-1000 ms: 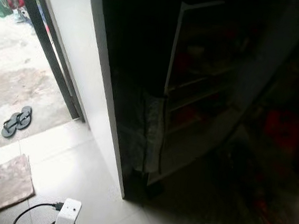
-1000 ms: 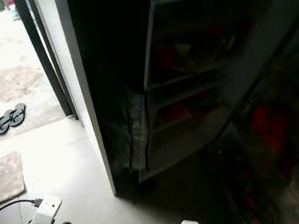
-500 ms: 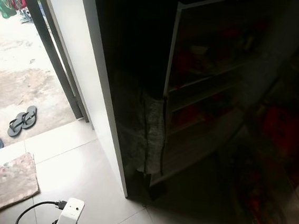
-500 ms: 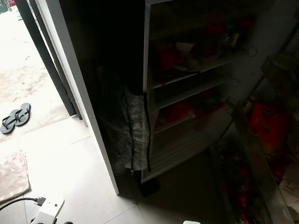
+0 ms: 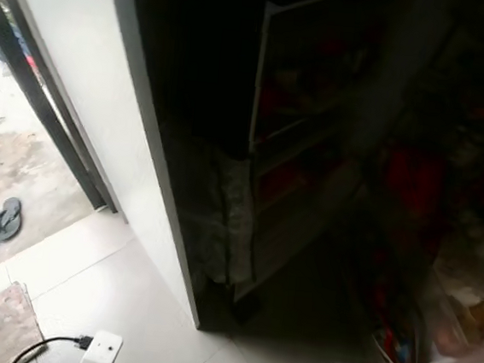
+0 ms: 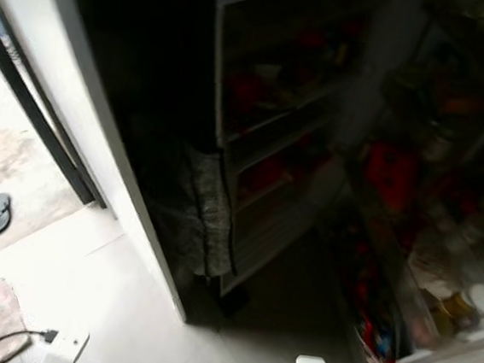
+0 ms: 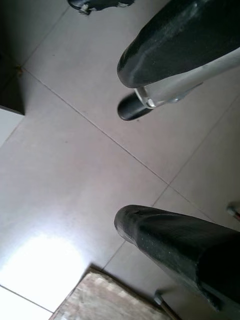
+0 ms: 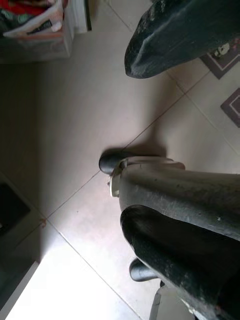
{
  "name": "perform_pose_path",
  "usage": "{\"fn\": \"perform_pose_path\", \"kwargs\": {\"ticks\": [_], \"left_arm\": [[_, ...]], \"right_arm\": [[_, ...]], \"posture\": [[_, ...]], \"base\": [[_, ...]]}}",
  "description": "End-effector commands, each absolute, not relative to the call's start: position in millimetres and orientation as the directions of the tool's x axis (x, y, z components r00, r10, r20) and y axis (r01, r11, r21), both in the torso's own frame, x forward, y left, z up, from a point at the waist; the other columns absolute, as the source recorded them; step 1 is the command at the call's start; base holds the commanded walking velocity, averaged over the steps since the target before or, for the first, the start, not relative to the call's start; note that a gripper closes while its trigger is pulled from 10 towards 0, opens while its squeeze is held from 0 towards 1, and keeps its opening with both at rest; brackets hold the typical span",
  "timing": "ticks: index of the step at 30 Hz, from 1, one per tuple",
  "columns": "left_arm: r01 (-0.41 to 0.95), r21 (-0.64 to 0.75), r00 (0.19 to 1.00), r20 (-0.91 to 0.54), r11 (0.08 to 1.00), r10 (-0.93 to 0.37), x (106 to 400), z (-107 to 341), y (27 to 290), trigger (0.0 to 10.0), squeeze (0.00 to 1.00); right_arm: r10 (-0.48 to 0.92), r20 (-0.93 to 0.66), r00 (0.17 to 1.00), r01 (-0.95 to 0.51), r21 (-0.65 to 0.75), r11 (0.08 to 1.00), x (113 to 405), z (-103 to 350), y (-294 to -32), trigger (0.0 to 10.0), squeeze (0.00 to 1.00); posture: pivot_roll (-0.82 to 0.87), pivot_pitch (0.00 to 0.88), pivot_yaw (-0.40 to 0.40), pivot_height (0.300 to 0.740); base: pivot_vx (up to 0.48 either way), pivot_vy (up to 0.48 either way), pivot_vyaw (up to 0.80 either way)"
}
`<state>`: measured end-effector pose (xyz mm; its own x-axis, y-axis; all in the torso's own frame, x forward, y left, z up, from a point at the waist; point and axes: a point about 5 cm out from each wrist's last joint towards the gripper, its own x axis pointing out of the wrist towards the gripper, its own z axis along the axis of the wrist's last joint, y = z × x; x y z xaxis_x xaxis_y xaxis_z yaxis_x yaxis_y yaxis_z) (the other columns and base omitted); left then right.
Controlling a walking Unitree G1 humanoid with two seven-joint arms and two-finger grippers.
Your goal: Restocking fridge
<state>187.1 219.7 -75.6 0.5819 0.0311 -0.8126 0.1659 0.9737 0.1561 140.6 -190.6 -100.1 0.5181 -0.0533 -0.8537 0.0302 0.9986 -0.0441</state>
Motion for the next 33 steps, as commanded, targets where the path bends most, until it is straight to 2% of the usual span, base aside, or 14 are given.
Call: {"fn": "perform_pose_path", "kwargs": {"ticks": [1,9,20,25,30,33], "left_arm": [[0.16,0.159,0.523,-0.851,0.974,0.053,166,-84,229,10.0,0.0],[0.15,0.156,0.511,-0.857,0.976,0.058,161,-85,232,10.0,0.0],[0.147,0.16,0.504,-0.861,0.976,0.065,157,-86,234,10.0,0.0],[0.129,0.163,0.508,-0.858,0.978,0.077,156,-86,238,10.0,0.0],[0.149,0.15,0.527,-0.848,0.977,0.05,166,-86,221,10.0,0.0],[0.162,0.142,0.531,-0.847,0.977,0.035,170,-86,211,10.0,0.0]], "right_arm": [[-0.053,-0.88,0.472,0.035,-0.042,0.999,128,-105,-189,10.0,0.0],[-0.051,-0.88,0.473,0.036,-0.039,0.999,128,-105,-189,10.0,0.0],[-0.049,-0.878,0.476,0.033,-0.038,0.999,128,-105,-189,10.0,0.0],[-0.053,-0.878,0.476,0.035,-0.042,0.999,128,-105,-190,10.0,0.0],[-0.083,-0.881,0.467,0.05,-0.067,0.997,127,-105,-192,10.0,0.0],[-0.084,-0.879,0.47,0.055,-0.066,0.996,128,-105,-192,10.0,0.0]], "posture": [[0.02,0.087,0.053,0.74],[0.02,0.087,0.053,0.74],[0.02,0.088,0.052,0.74],[0.02,0.088,0.053,0.74],[0.02,0.088,0.055,0.74],[0.02,0.088,0.055,0.74]], "base": [[0.0,0.0,0.0],[0.0,0.0,0.0],[0.0,0.469,0.0],[0.0,0.06,0.0],[0.0,0.0,0.0],[0.0,0.0,-0.59]]}}
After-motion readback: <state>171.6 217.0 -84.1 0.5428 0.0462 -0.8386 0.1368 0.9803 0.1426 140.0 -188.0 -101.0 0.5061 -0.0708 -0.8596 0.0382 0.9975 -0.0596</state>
